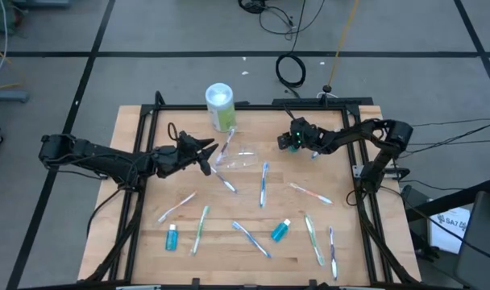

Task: Pick & Place toothbrushing station
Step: Put the top mouthwash into the center of the transparent organizer

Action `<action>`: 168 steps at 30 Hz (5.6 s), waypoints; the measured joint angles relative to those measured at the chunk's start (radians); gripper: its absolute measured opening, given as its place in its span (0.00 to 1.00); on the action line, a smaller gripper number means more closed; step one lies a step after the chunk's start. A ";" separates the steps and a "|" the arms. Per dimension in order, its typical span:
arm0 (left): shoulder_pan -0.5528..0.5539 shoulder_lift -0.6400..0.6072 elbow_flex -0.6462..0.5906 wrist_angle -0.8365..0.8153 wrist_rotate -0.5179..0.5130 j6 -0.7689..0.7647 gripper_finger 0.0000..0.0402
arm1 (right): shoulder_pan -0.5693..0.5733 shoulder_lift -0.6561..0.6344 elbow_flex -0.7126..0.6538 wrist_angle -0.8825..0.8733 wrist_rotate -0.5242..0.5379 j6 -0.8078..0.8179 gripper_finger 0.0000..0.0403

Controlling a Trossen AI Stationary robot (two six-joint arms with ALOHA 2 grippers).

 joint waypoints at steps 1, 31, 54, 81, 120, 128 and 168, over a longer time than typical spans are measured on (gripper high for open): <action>0.000 0.000 0.000 0.000 0.000 0.001 0.32 | 0.000 0.000 0.000 -0.004 -0.001 -0.013 0.45; 0.000 0.000 0.000 -0.001 0.000 0.002 0.32 | -0.001 -0.012 -0.001 -0.025 -0.031 -0.151 0.25; 0.000 0.000 0.000 0.000 0.016 -0.010 0.32 | 0.108 -0.166 -0.001 0.262 -0.198 -0.254 0.24; 0.023 0.313 0.184 0.234 0.479 0.091 0.48 | 0.281 -0.166 0.000 0.747 -0.444 -0.269 0.24; 0.085 0.633 0.499 0.218 0.557 0.001 0.59 | 0.325 -0.166 0.000 0.816 -0.449 -0.275 0.24; 0.093 0.633 0.499 0.238 0.592 0.003 0.59 | 0.346 -0.166 0.001 0.842 -0.444 -0.276 0.24; 0.098 0.633 0.499 0.240 0.624 0.019 0.39 | 0.351 -0.166 0.001 0.833 -0.436 -0.320 0.29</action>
